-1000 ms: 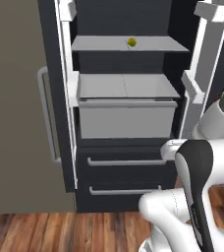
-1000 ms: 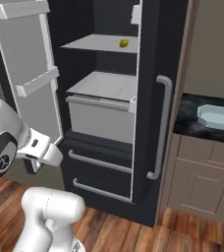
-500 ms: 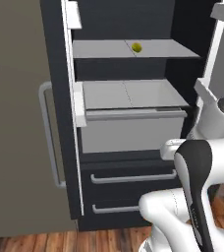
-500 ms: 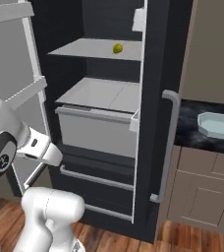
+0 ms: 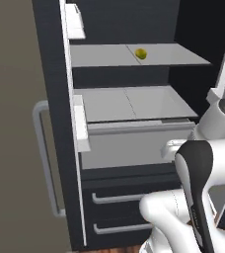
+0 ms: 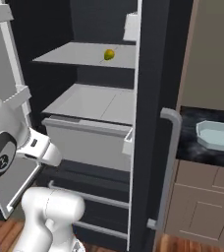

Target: Pick the mango and orange from the fridge and place them inside the tupperware on the counter.

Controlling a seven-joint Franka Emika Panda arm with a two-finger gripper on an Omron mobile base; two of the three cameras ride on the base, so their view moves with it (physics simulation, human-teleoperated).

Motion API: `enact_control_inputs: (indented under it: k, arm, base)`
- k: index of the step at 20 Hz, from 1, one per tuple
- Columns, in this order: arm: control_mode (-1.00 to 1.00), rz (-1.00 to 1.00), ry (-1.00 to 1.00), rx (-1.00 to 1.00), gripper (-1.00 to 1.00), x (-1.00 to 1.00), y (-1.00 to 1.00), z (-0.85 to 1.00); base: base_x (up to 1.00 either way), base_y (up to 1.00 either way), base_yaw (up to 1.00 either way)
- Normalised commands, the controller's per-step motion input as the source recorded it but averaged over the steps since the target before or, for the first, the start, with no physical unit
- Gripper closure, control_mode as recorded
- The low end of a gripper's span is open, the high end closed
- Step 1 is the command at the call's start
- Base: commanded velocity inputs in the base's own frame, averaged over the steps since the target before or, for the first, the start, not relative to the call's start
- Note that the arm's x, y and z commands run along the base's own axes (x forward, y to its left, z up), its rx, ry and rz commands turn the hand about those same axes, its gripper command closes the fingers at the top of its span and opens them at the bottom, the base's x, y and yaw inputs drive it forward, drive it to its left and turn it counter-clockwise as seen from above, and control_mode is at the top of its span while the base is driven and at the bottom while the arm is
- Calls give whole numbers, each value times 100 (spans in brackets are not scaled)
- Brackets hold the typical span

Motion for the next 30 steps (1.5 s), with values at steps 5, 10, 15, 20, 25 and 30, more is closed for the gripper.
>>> enact_control_inputs:
  k: [5, 10, 15, 20, 25, 30]
  arm:
    - [100, 0, 0, 0, -100, 0, 0, 0]
    - [100, 0, 0, 0, -100, 0, 0, 0]
    - [100, 0, 0, 0, -100, 0, 0, 0]
    - [-100, 0, -3, 0, -100, 22, 0, 22]
    - [-100, 0, -18, 0, -100, 46, 0, 57]
    - [-100, 0, -7, 0, -100, 52, 0, 58]
  base:
    - [65, 8, 0]
    - [66, 6, 0]
    - [55, 0, 0]
    - [16, 0, 0]
    - [0, 0, 0]
    - [0, 0, 0]
